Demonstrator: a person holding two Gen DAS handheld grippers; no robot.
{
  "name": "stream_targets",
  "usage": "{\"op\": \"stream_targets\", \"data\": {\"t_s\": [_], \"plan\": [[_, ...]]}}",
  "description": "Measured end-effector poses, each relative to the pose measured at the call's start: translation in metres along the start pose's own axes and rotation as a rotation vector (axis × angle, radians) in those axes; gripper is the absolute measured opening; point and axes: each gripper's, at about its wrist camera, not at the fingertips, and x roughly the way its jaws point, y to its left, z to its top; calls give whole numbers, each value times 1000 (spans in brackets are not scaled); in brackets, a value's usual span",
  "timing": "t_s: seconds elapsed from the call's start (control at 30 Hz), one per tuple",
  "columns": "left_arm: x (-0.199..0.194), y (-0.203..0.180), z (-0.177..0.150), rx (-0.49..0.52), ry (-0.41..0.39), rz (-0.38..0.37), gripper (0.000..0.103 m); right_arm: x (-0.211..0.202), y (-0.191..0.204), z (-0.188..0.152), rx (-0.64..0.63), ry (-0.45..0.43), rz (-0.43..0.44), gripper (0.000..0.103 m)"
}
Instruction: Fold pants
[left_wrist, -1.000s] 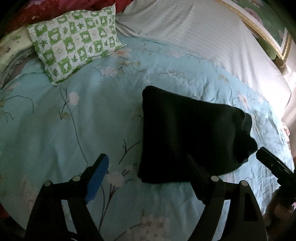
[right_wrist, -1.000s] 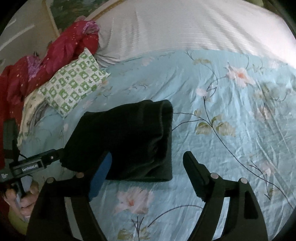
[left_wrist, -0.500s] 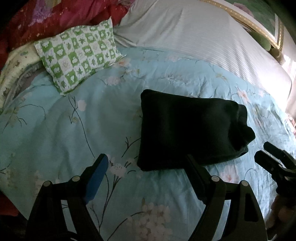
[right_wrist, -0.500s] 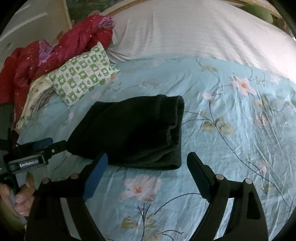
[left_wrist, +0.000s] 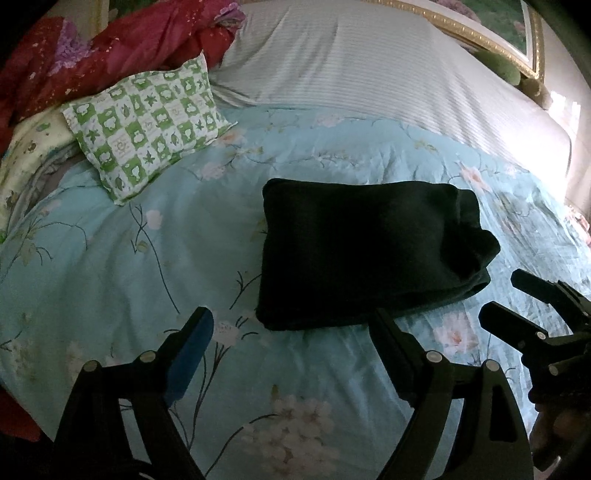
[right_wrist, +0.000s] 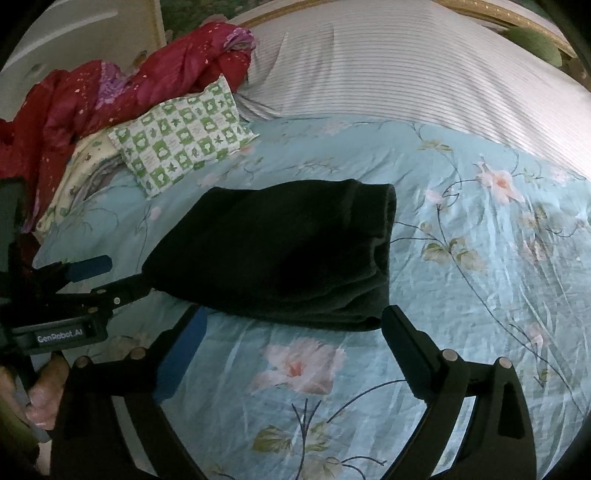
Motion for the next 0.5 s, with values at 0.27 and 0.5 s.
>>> {"op": "stream_targets", "data": {"t_s": [0.27,0.5], "plan": [[13,4,-7,-2,19,19,87,9,0,-7,0,1,-9,97],[16,5,-10,2,5,14,88,13,1,-9,3,-19,-11,97]]}}
